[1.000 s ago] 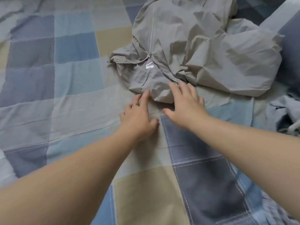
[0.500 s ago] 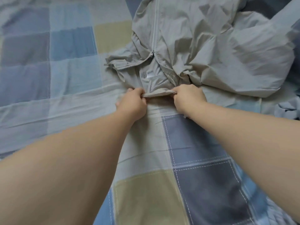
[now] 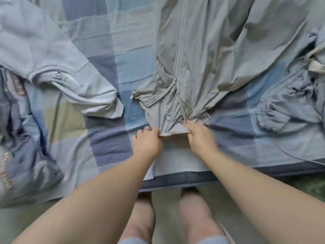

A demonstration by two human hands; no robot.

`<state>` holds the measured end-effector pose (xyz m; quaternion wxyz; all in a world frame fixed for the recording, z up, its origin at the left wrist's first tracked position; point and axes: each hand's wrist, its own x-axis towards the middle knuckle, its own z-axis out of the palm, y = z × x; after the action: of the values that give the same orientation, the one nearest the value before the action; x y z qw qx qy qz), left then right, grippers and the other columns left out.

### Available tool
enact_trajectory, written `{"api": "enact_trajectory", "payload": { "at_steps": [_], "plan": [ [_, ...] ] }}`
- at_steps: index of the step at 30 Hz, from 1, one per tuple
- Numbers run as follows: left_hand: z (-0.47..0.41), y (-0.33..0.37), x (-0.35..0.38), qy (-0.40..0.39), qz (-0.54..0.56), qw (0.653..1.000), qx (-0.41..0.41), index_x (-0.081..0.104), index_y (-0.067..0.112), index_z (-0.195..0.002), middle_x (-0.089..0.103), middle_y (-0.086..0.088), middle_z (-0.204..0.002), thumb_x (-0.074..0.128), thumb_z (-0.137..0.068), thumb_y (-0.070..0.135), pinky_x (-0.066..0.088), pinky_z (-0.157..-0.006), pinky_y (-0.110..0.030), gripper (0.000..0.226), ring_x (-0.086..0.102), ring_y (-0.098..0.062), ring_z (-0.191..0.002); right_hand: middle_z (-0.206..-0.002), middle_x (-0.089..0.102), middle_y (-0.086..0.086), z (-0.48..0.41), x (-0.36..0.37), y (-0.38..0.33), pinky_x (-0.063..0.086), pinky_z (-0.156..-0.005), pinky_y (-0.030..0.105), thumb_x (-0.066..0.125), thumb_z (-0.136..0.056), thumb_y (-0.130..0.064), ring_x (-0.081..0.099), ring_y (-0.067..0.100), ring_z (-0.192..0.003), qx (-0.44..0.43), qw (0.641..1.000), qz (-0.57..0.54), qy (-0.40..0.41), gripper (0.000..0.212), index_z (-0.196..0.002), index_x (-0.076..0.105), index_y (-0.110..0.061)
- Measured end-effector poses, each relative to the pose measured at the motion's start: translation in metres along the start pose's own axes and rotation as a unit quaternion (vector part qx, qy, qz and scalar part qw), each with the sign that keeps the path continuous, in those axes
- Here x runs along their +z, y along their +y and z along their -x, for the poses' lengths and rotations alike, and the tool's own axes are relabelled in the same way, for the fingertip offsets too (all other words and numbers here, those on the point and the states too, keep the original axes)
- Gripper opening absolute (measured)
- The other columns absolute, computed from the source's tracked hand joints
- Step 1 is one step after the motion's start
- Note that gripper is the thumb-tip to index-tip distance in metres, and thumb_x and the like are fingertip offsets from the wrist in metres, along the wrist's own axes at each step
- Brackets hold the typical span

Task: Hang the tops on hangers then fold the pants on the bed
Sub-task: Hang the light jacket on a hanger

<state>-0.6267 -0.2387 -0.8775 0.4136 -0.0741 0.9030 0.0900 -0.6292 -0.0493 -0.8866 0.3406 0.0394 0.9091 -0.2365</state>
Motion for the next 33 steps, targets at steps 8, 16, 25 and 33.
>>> {"api": "enact_trajectory", "payload": {
  "at_steps": [8, 16, 25, 33],
  "plan": [
    [0.137, -0.080, 0.074, -0.168, -0.045, 0.983, -0.062, 0.059, 0.026, -0.116, 0.054, -0.006, -0.127, 0.050, -0.096, 0.028, 0.032, -0.101, -0.049, 0.021, 0.045, -0.034, -0.124, -0.146, 0.056, -0.007, 0.144, 0.088, -0.022, 0.047, -0.101, 0.040, 0.052, -0.100, -0.024, 0.053, 0.028, -0.129, 0.054, 0.981, 0.006, -0.184, 0.040, -0.137, 0.060, -0.036],
    [0.141, -0.097, 0.049, -0.173, 0.040, 0.984, -0.027, 0.055, 0.032, -0.127, 0.056, -0.005, -0.125, 0.050, -0.098, 0.044, 0.043, -0.101, -0.044, 0.032, 0.056, -0.030, -0.118, -0.143, 0.059, 0.004, 0.141, 0.048, -0.044, 0.043, -0.107, 0.035, 0.060, -0.097, -0.044, 0.054, 0.026, -0.131, 0.081, 0.974, -0.116, -0.178, 0.048, -0.143, 0.055, -0.033],
    [0.016, -0.010, -0.060, 0.012, 0.031, 0.995, 0.093, 0.044, 0.028, -0.141, 0.047, -0.006, -0.140, 0.051, -0.098, 0.045, 0.039, -0.097, -0.043, 0.047, 0.045, -0.031, -0.129, -0.163, 0.029, 0.001, 0.011, -0.083, -0.026, 0.029, -0.120, 0.042, 0.054, -0.101, -0.038, 0.029, 0.024, -0.148, 0.044, 0.991, -0.127, 0.014, 0.068, -0.160, 0.022, -0.027],
    [-0.129, 0.078, -0.130, 0.181, 0.005, 0.971, 0.158, 0.042, 0.028, -0.136, 0.026, -0.004, -0.161, 0.056, -0.095, 0.037, 0.034, -0.106, -0.047, 0.044, 0.031, -0.034, -0.139, -0.165, 0.022, 0.006, -0.136, -0.166, 0.023, 0.023, -0.120, 0.050, 0.058, -0.095, -0.048, 0.021, 0.030, -0.149, 0.032, 0.991, 0.040, 0.122, 0.077, -0.159, 0.020, -0.029]
  ]
}}
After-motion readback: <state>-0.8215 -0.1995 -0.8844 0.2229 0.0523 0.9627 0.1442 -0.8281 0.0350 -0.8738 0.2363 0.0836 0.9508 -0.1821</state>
